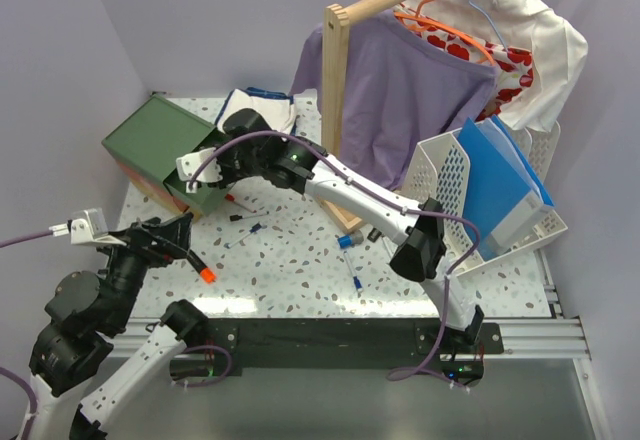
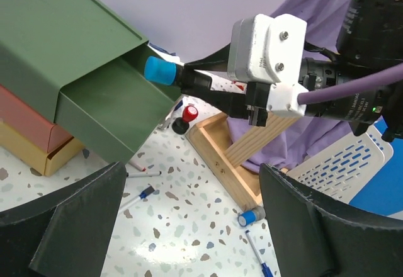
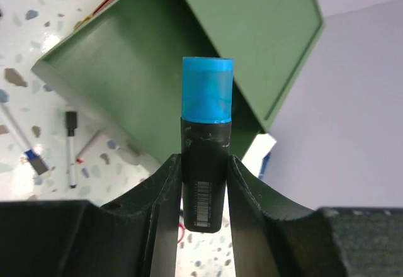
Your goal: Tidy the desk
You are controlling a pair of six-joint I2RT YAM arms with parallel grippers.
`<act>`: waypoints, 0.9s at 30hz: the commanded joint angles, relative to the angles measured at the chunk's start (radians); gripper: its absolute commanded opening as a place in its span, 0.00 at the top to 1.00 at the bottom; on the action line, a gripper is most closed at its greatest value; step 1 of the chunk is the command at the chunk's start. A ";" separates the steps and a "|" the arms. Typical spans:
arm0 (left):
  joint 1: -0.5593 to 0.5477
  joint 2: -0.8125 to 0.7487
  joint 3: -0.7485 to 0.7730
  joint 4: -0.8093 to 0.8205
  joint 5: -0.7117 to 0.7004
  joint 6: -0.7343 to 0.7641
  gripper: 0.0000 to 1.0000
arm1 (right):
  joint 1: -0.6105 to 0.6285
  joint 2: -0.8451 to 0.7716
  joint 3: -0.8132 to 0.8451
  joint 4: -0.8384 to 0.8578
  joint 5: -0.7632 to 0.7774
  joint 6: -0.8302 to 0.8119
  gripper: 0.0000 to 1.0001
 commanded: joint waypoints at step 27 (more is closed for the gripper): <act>-0.002 0.137 -0.007 -0.096 0.078 -0.099 0.06 | 0.017 -0.281 -0.096 -0.141 -0.114 0.411 0.01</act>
